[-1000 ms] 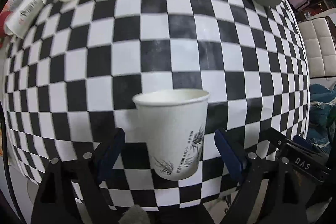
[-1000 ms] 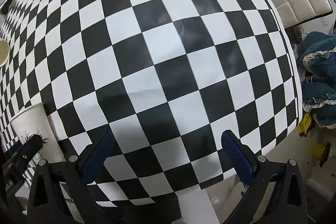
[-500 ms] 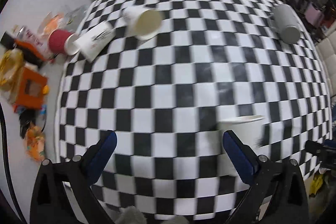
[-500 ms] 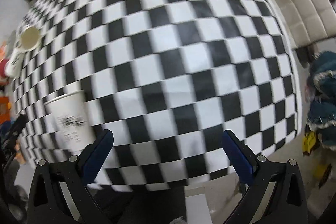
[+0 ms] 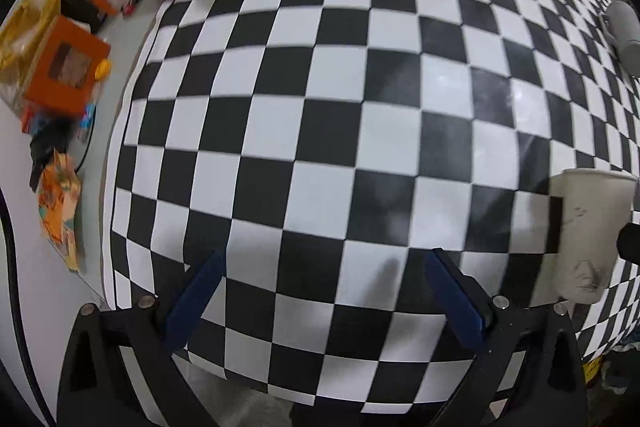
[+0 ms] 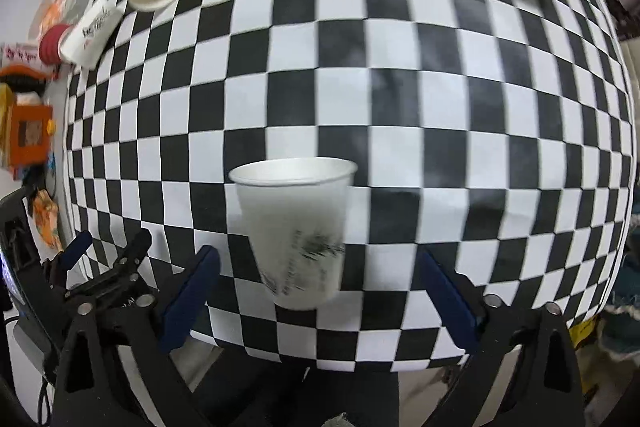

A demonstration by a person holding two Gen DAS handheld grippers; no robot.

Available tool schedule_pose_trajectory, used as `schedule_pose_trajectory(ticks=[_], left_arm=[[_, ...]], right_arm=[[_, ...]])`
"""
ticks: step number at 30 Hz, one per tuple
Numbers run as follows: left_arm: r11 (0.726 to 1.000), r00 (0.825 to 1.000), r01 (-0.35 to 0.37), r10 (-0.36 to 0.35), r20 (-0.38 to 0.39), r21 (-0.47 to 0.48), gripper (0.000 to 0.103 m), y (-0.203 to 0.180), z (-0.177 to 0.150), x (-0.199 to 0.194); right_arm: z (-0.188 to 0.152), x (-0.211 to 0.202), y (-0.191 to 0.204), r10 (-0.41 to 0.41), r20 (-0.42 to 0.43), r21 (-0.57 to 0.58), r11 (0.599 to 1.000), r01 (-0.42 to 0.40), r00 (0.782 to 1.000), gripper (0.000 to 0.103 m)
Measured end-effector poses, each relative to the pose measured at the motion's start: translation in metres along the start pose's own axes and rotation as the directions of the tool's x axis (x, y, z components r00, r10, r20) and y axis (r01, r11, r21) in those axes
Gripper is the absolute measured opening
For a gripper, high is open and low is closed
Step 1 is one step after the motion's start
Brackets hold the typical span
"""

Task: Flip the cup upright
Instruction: 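Close the right gripper on the cup while the left gripper opens and releases it, then lower the cup upright onto the table and open the right gripper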

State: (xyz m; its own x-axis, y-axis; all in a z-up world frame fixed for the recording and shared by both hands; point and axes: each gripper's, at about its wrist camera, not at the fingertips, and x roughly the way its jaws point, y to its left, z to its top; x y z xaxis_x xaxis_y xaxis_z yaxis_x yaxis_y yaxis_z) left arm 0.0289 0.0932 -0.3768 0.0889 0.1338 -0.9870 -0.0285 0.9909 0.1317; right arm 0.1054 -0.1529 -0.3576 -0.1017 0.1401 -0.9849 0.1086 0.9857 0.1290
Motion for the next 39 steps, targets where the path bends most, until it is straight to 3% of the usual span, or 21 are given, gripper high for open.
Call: schedule_pose_trajectory(ticks=[11,16,26,33,39], left_arm=[[1.0,0.999,0.01,-0.01,-0.036,-0.022,0.103,0.016,-0.005,0.018],[1.0,0.999,0.012,-0.013,-0.046,-0.019,0.103,0.016,-0.011,0.021],[0.999,0.995,0.036,-0.036,-0.09,0.0,0.103,0.017,-0.013,0.034],[0.997,0.995,0.08,-0.079,-0.063,0.01,0.103,0.016,0.005,0.029],[0.996,0.996,0.085,-0.084,-0.036,0.01,0.103,0.017,0.024,0.03]], right_arm=[[0.017,0.04,0.041,-0.018,-0.067,-0.047,0.999,0.015,0.998,0.084],[0.026,0.048,0.046,-0.021,-0.08,-0.044,0.999,0.017,0.997,0.065],[0.022,0.04,0.029,0.026,-0.009,0.001,1.0,-0.026,1.0,0.064],[0.031,0.009,0.019,0.061,0.178,0.016,0.998,-0.065,0.982,0.064],[0.057,-0.02,0.009,0.053,0.391,0.019,0.998,-0.066,0.919,0.064]])
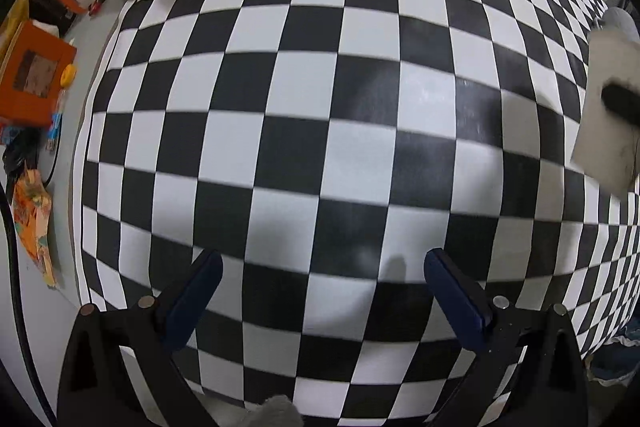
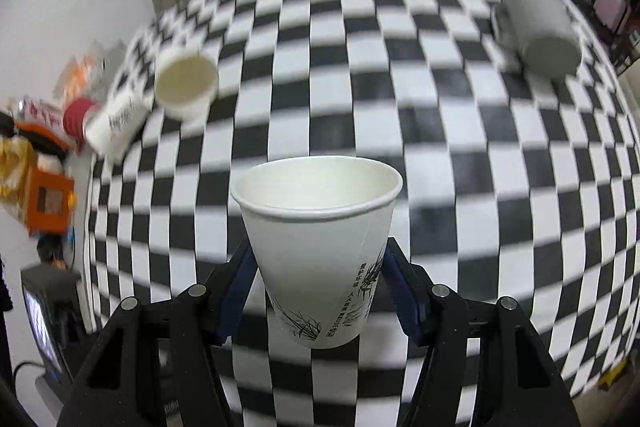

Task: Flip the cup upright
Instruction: 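Lower the cup upright onto the table and open the right gripper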

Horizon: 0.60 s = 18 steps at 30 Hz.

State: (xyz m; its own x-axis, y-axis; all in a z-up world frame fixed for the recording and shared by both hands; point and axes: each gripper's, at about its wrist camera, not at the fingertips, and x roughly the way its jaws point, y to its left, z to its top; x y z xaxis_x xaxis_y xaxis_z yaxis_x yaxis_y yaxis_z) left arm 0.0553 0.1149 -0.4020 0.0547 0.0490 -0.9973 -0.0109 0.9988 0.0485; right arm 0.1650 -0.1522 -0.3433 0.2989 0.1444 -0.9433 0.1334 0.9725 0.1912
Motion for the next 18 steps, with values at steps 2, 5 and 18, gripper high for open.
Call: schedule_pose_trajectory(ticks=[2,5,18], left_arm=[[1.0,1.0,-0.004,0.004,0.007,-0.004,0.103,0.001,0.006,0.001],[1.0,1.0,-0.011,0.011,0.01,-0.02,0.103,0.004,0.016,0.005],[0.994,0.996,-0.072,0.075,0.038,-0.079,0.103,-0.017,0.083,0.003]], right_arm=[[0.01,0.001,0.0,-0.01,0.076,-0.001,1.0,0.011,0.997,0.064],[0.02,0.006,0.001,-0.034,0.173,-0.01,0.999,0.036,0.984,0.064],[-0.005,0.037,0.009,-0.112,0.392,-0.052,0.988,0.144,0.913,0.064]])
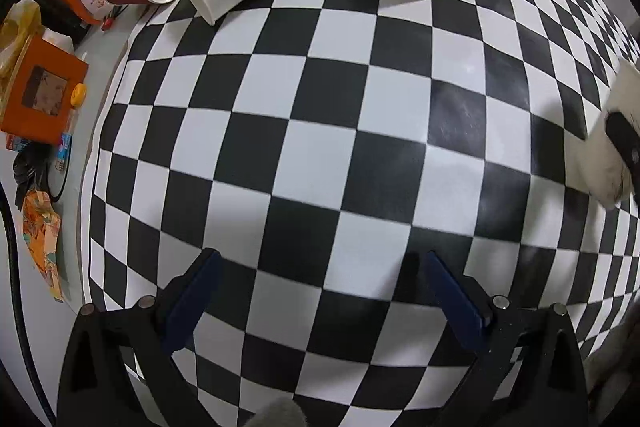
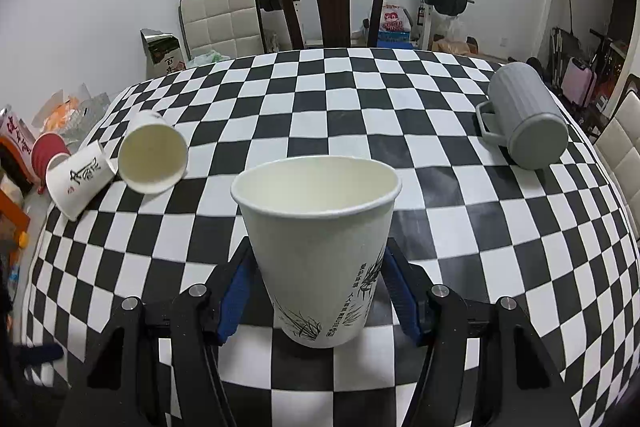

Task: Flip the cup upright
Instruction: 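Lower the cup upright onto the table and open the right gripper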

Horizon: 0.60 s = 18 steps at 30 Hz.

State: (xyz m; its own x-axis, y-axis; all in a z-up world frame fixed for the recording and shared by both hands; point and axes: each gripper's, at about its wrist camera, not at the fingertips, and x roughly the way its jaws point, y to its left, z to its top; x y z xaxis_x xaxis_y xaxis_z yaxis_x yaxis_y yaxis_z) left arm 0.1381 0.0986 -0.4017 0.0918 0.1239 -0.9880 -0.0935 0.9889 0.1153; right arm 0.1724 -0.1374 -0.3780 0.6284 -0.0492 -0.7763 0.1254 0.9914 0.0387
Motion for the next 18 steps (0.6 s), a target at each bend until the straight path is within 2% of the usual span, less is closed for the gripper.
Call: schedule_pose_trajectory(ticks=[4,9,14,17,18], left_arm=[[1.0,1.0,-0.013,0.013,0.003,0.002,0.103,0.0,0.014,0.003],[1.0,1.0,-0.013,0.013,0.0,0.012,0.103,-0.002,0.023,0.006],[0.999,1.0,-0.01,0.01,0.004,0.031,0.103,-0.027,0.011,-0.009],[0.999,1.0,-0.01,0.01,0.014,0.044,0.103,-0.036,0.006,-0.013],[0.999,1.0,-0.01,0.009,0.018,0.048,0.103,-0.037,0.007,-0.015]], right_arm=[[-0.014,-0.008,0.001,0.004,0.025,-0.006,1.0,-0.004,1.0,0.064],[-0.028,-0.013,0.002,0.002,0.011,-0.004,1.0,-0.002,1.0,0.065],[-0.042,-0.013,-0.002,-0.016,-0.031,0.015,1.0,0.017,0.999,0.065],[-0.045,-0.015,-0.005,-0.037,-0.058,0.022,0.999,0.039,0.998,0.067],[-0.045,-0.017,-0.006,-0.038,-0.065,0.024,0.999,0.04,0.997,0.071]])
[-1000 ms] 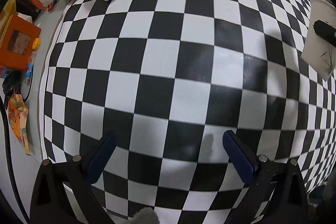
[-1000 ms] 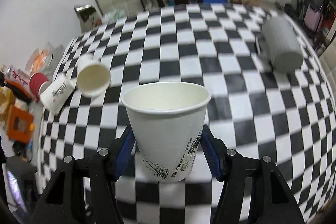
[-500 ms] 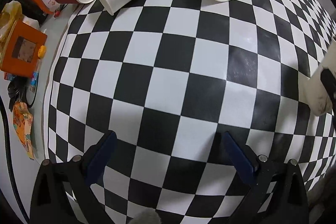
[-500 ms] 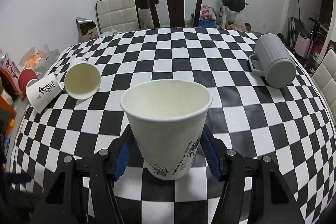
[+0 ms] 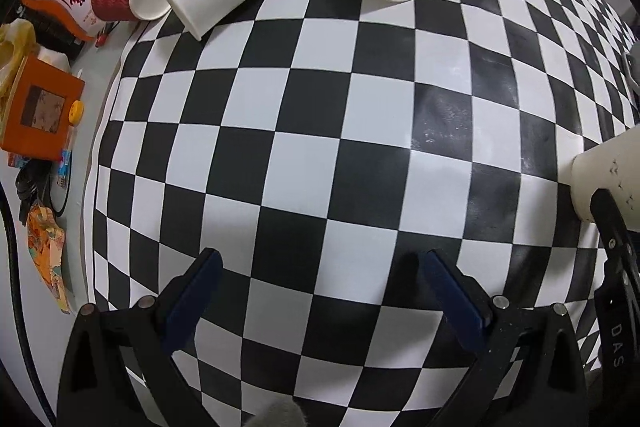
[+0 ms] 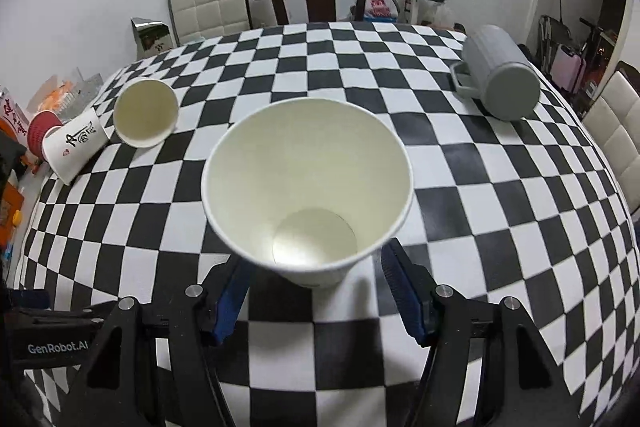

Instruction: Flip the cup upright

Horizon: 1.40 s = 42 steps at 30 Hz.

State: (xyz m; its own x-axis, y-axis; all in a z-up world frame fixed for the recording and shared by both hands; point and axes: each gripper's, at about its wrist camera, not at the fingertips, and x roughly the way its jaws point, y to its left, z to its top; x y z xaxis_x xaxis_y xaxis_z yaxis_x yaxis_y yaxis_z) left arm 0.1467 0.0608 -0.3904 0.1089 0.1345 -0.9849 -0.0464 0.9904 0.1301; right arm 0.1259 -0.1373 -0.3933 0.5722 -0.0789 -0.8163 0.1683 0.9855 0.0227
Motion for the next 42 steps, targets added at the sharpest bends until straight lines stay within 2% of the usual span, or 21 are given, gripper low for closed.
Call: schedule_pose_trajectory(ticks=[1,8,10,11,14,20,27,31,37,42], left_arm=[[1.0,1.0,0.001,-0.001,0.004,0.003,0.103,0.001,-0.001,-0.003],[0.999,0.998,-0.009,0.005,0.067,0.054,0.103,0.001,-0.009,-0.038],[0.997,0.996,-0.005,-0.001,0.085,0.071,0.103,0.002,-0.017,-0.05],[0.997,0.995,-0.004,-0.004,0.095,0.081,0.103,0.001,-0.021,-0.057],[0.994,0.991,0.005,-0.02,0.13,0.112,0.103,-0.004,-0.034,-0.083],[0.985,0.971,0.026,-0.066,0.228,0.171,0.103,-0.008,-0.057,-0.161],[0.983,0.936,0.066,-0.119,0.33,0.17,0.103,-0.008,-0.077,-0.263],[0.988,0.915,0.054,-0.108,0.389,0.147,0.103,-0.01,-0.09,-0.313],[0.988,0.916,0.094,-0.133,0.378,0.121,0.103,-0.007,-0.107,-0.345],[0.991,0.918,0.088,-0.12,0.379,0.102,0.103,-0.007,-0.116,-0.363]], right_arm=[[-0.001,-0.002,-0.001,-0.001,-0.008,0.002,1.0,0.001,1.0,0.076],[-0.012,-0.04,-0.008,-0.005,-0.03,0.01,1.0,0.005,1.0,0.084],[-0.014,-0.053,-0.011,-0.017,-0.037,0.016,1.0,0.018,0.999,0.099],[-0.014,-0.062,-0.014,-0.026,-0.04,0.02,0.999,0.027,0.999,0.101],[-0.011,-0.089,-0.025,-0.11,-0.051,0.033,0.993,0.112,0.993,0.102],[0.013,-0.154,-0.044,-0.162,-0.044,0.057,0.985,0.164,0.986,0.103],[0.057,-0.247,-0.058,-0.084,-0.09,0.054,0.995,0.089,0.992,0.103],[0.079,-0.298,-0.068,-0.073,-0.089,0.037,0.996,0.077,0.993,0.103],[0.095,-0.348,-0.07,-0.07,-0.066,-0.008,0.998,0.069,0.995,0.103],[0.1,-0.371,-0.072,-0.06,-0.054,-0.018,0.998,0.059,0.997,0.103]])
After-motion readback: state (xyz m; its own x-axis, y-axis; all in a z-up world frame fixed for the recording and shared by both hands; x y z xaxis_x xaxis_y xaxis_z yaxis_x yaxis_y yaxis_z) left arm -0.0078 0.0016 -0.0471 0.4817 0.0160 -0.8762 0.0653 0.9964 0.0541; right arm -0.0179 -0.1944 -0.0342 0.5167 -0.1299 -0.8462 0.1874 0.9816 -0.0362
